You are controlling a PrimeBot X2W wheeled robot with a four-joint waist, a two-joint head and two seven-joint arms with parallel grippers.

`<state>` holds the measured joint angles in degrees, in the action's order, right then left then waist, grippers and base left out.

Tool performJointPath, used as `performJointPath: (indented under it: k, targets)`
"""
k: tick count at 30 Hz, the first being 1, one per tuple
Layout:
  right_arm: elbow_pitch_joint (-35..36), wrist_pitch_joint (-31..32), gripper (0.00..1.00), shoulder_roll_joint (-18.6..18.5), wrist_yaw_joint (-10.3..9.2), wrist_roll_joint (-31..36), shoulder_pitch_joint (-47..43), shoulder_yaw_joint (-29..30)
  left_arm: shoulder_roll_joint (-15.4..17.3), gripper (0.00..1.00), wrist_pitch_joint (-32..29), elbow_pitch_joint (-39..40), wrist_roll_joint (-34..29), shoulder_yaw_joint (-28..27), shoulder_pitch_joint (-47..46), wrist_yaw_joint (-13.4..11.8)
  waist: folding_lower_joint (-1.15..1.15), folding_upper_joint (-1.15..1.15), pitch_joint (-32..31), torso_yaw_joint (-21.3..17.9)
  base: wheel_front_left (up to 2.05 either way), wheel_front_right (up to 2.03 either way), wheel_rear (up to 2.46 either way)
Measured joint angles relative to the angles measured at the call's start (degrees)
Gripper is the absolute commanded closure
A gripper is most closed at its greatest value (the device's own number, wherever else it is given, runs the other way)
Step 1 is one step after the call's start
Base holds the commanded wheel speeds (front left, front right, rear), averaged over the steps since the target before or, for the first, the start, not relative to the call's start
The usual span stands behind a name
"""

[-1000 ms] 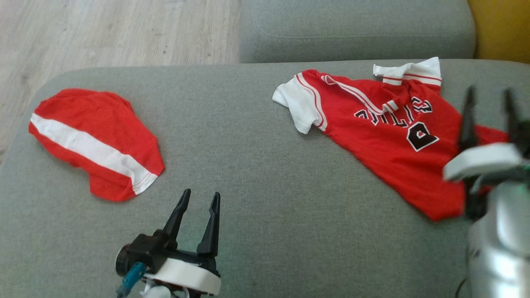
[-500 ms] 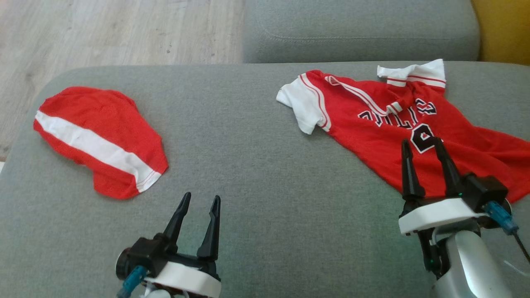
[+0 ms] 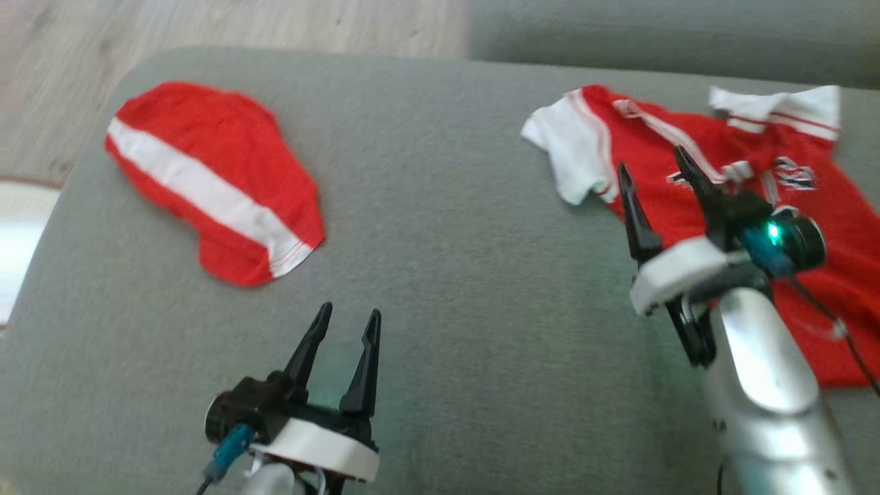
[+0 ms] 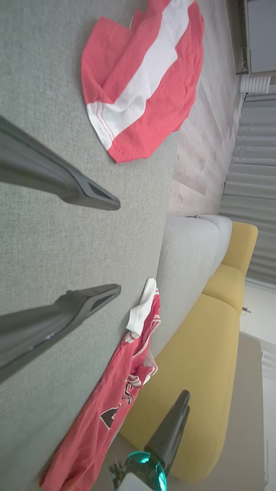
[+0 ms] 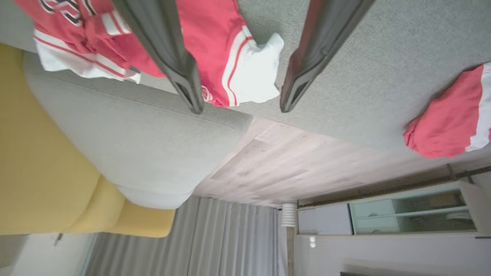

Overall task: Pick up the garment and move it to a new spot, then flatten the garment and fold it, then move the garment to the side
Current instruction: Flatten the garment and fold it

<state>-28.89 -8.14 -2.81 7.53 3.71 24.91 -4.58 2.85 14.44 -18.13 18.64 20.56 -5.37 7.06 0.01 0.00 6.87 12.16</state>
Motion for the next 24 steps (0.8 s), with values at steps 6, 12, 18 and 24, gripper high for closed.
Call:
performJointPath:
  k: [6, 12, 18, 24]
  targets:
    - [-13.3, 3.6, 0.00, -1.7, 0.00, 6.1, 9.3, 1.0, 0.0, 0.00, 0.0, 0.0, 1.4, 2.1, -2.4, 0.0, 0.00, 0.00, 3.7, 4.4, 0.00, 0.00, 0.00]
    - [-24.0, 4.7, 0.00, -2.5, 0.00, 10.7, 17.5, 6.6, -0.1, 0.00, 0.0, 0.1, 2.6, 3.9, -4.2, 0.0, 0.01, 0.00, 7.3, 8.5, 0.00, 0.00, 0.00]
    - [-32.1, 7.1, 0.00, -2.7, 0.00, 14.0, 22.8, 10.6, -0.1, 0.00, 0.0, 0.4, 3.3, 4.6, -5.4, 0.0, 0.01, 0.00, 10.3, 11.4, 0.00, 0.00, 0.00]
    - [-36.3, 6.4, 1.00, -2.7, 0.00, 14.9, 25.2, 12.5, -0.1, 0.00, 0.0, 0.4, 3.3, 5.2, -6.1, -0.1, 0.00, 0.00, 11.3, 12.4, 0.00, 0.00, 0.00]
